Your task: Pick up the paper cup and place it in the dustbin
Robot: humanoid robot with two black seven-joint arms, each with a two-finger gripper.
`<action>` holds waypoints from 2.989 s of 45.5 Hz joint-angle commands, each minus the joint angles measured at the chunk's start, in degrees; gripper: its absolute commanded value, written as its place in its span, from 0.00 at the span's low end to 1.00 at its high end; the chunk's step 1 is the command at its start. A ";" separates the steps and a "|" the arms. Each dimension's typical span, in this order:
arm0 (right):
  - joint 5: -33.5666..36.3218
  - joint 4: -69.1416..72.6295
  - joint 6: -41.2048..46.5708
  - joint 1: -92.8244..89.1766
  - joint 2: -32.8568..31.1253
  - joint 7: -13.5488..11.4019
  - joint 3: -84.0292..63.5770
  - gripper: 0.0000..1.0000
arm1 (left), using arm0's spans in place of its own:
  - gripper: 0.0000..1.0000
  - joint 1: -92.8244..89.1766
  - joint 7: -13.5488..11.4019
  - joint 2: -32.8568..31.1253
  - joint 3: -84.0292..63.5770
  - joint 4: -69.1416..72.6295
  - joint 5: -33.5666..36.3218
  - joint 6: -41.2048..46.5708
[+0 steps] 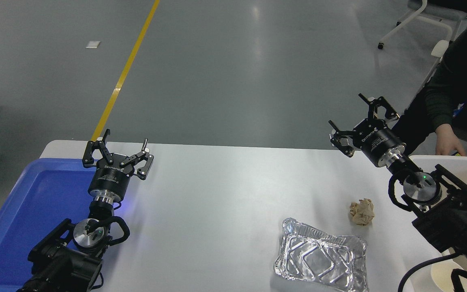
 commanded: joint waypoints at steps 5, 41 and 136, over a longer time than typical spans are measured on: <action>-0.02 0.34 0.00 -1.10 -0.06 0.00 -0.05 1.00 | 0.99 0.00 0.00 0.02 0.04 0.00 0.00 -0.04; -2.40 11.67 -4.92 6.98 -12.44 -3.51 -7.51 1.00 | 0.99 -0.09 0.00 0.02 0.04 0.09 0.00 0.05; -21.01 65.90 9.05 101.65 -17.63 -3.60 -132.85 1.00 | 0.99 -0.09 0.00 0.02 -0.05 0.09 -0.18 0.05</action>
